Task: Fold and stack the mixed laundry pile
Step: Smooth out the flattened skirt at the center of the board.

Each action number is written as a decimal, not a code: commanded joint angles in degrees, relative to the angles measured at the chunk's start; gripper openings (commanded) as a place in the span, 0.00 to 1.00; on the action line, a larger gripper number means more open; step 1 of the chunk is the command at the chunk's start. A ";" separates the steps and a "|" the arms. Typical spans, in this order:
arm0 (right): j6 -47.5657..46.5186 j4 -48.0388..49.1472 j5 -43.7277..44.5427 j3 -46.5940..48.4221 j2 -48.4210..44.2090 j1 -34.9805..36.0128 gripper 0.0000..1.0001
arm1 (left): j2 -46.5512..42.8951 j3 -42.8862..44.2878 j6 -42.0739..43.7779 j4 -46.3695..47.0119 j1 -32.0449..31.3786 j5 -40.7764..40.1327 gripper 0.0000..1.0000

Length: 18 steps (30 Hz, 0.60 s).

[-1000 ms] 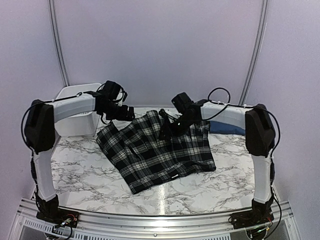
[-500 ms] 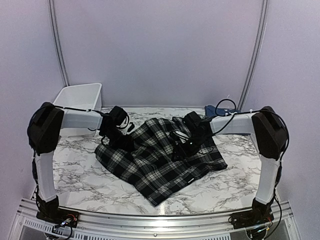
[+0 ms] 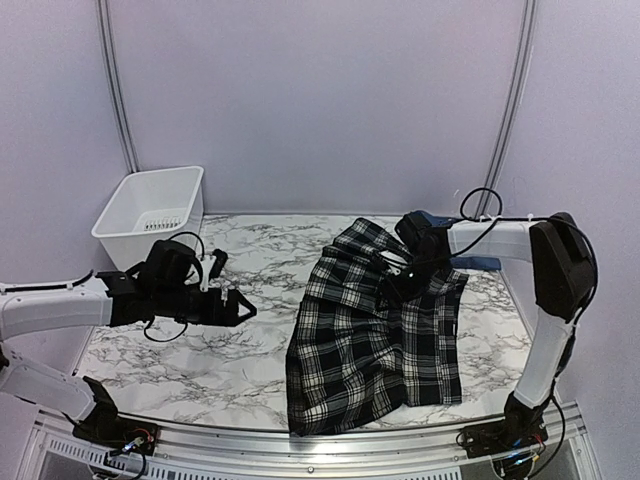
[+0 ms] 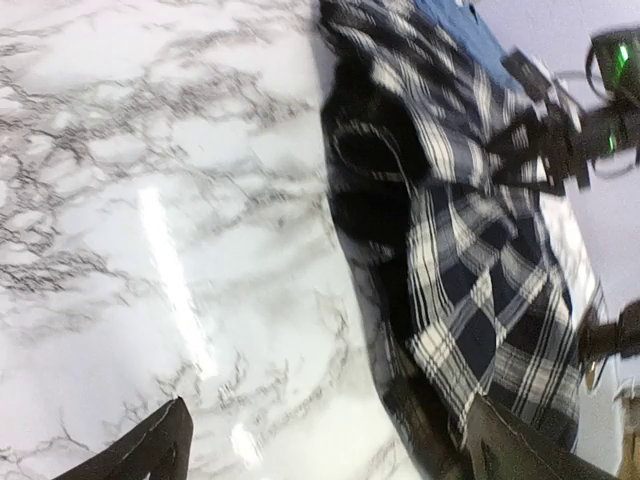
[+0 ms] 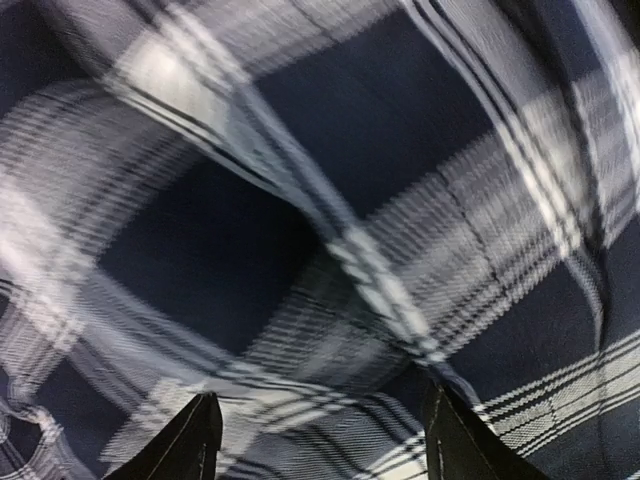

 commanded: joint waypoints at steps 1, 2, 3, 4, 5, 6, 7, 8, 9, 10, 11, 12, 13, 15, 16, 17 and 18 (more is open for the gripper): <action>-0.80 -2.10 -0.98 5.86 -3.04 3.51 0.65 | 3.09 -4.31 -12.54 21.82 5.29 -0.23 0.99; -0.22 -2.19 -1.20 6.06 -2.64 3.81 0.65 | 6.47 -2.69 -12.70 22.65 5.36 0.27 0.99; 0.40 -2.11 -1.52 6.00 -2.00 4.02 0.65 | 10.30 -0.36 -12.90 22.87 5.37 1.88 0.99; 1.41 -2.27 -1.42 5.97 -1.12 4.06 0.64 | 14.43 2.18 -13.73 22.97 5.37 3.67 0.99; 2.08 -2.77 -0.42 5.93 -0.17 3.93 0.63 | 18.10 4.39 -15.00 23.06 5.37 4.87 0.99; 2.54 -3.43 0.52 5.85 0.73 3.76 0.62 | 21.81 6.70 -16.37 23.18 5.37 6.23 0.99; 2.92 -4.35 1.33 5.67 1.42 3.60 0.62 | 25.00 8.68 -17.47 23.39 5.37 7.46 0.99; 3.15 -4.69 1.70 5.18 1.85 3.35 0.61 | 27.76 10.97 -18.22 23.85 5.30 8.73 0.99; 3.35 -4.80 2.13 4.21 2.12 3.05 0.61 | 30.15 11.89 -19.09 24.74 5.24 9.83 0.99; 3.44 -4.55 2.69 2.99 2.43 2.75 0.60 | 31.97 12.75 -20.82 26.74 5.20 11.26 0.99; 3.36 -4.22 3.11 1.37 2.80 2.44 0.59 | 33.76 12.75 -22.77 29.83 5.07 12.93 0.99; 3.25 -3.98 3.47 -0.04 3.31 2.10 0.58 | 35.69 12.79 -24.62 33.34 4.79 14.47 0.99; 3.09 -3.61 3.67 -1.17 4.07 1.84 0.57 | 37.75 13.20 -26.13 36.56 4.38 16.57 0.99; 3.03 -2.16 3.98 -2.92 5.49 1.77 0.56 | 41.86 15.07 -28.66 41.64 2.95 19.56 0.99; 3.04 -1.31 3.90 -3.66 6.38 1.78 0.56 | 43.97 16.40 -29.79 43.82 2.02 20.57 0.99; 2.98 -0.48 3.54 -4.07 7.24 1.76 0.55 | 46.09 18.18 -30.79 45.91 1.19 21.42 0.99; 2.96 0.28 3.27 -4.51 8.13 1.78 0.54 | 48.28 20.06 -31.84 47.85 0.53 22.26 0.99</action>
